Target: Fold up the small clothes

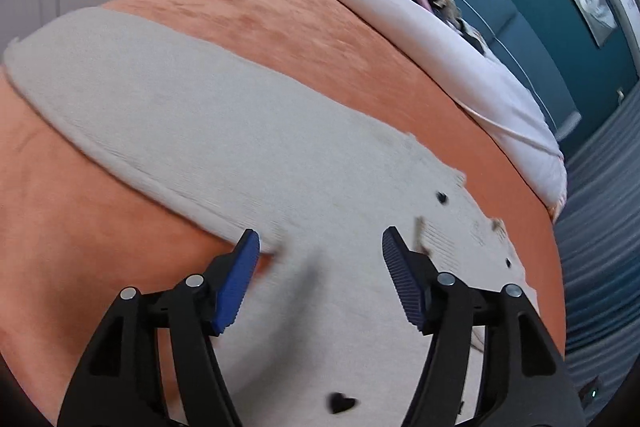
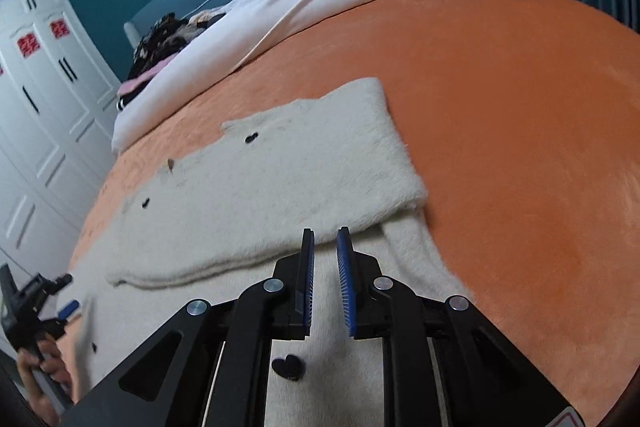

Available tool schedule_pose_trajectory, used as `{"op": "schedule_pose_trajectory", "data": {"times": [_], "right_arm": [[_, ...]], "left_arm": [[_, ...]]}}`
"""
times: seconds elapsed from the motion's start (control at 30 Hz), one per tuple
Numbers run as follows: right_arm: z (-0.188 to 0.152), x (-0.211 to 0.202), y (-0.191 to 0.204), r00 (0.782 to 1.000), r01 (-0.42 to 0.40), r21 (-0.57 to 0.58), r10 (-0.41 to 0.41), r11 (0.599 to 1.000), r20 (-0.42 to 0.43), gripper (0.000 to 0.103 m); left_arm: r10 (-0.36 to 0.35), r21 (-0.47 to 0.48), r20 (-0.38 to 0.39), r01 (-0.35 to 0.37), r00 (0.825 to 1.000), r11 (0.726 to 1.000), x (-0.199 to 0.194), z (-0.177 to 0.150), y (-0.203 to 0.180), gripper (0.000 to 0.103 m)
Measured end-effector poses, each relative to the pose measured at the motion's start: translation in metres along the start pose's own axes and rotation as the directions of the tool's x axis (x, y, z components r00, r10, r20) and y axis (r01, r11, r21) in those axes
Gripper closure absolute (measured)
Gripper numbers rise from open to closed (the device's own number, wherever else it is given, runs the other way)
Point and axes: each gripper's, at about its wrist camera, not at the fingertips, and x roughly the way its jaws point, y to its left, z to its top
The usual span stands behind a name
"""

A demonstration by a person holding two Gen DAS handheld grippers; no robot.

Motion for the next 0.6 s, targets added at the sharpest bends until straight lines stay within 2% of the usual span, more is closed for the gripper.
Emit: {"op": "schedule_pose_trajectory", "data": {"times": [0.03,0.1,0.17,0.2,0.27,0.33,0.37,0.43,0.47,0.53,0.57,0.6], "right_arm": [[-0.009,0.000,-0.001,1.000,-0.020,0.007,0.020,1.000,-0.024,0.088],[-0.026,-0.003,-0.003,0.997,-0.039,0.015,0.040,0.999,-0.059,0.088],[-0.045,-0.008,-0.003,0.997,-0.038,0.001,0.038,0.999,-0.064,0.087],[-0.050,-0.011,-0.004,0.997,-0.045,0.007,0.046,0.999,-0.059,0.084],[-0.058,-0.015,-0.009,0.996,-0.069,0.035,0.071,0.997,-0.051,0.078],[-0.061,-0.012,-0.011,0.996,-0.072,0.043,0.074,0.996,-0.047,0.077],[-0.062,-0.011,-0.012,0.996,-0.071,0.047,0.074,0.996,-0.047,0.077],[-0.062,-0.007,-0.010,0.997,-0.064,0.044,0.066,0.997,-0.045,0.077],[-0.062,-0.007,-0.009,0.997,-0.061,0.040,0.063,0.997,-0.044,0.077],[-0.066,-0.009,-0.013,0.997,-0.064,0.040,0.066,0.997,-0.040,0.076],[-0.065,-0.008,-0.013,0.997,-0.068,0.044,0.070,0.997,-0.039,0.076],[-0.067,-0.009,-0.015,0.996,-0.073,0.048,0.075,0.996,-0.038,0.076]], "left_arm": [[0.045,-0.042,0.019,-0.044,0.999,0.998,-0.004,0.011,0.022,0.037],[0.124,-0.173,0.066,-0.111,0.990,0.979,-0.018,0.039,0.082,0.027],[0.206,-0.295,0.098,-0.169,0.974,0.941,-0.028,0.064,0.135,0.027],[0.244,-0.373,0.118,-0.185,0.962,0.909,-0.033,0.080,0.170,0.028],[0.259,-0.483,0.172,-0.148,0.950,0.863,-0.040,0.100,0.215,0.029],[0.241,-0.548,0.212,-0.089,0.947,0.832,-0.044,0.116,0.240,0.030],[0.251,-0.562,0.212,-0.092,0.944,0.822,-0.041,0.124,0.246,0.038],[0.259,-0.555,0.178,-0.121,0.949,0.823,-0.030,0.136,0.250,0.071],[0.244,-0.547,0.153,-0.124,0.958,0.828,-0.025,0.142,0.248,0.095],[0.230,-0.510,0.172,-0.114,0.958,0.853,-0.026,0.150,0.227,0.095],[0.201,-0.465,0.214,-0.081,0.956,0.882,-0.040,0.151,0.212,0.096],[0.162,-0.385,0.254,-0.054,0.954,0.921,-0.051,0.156,0.179,0.096]]}}
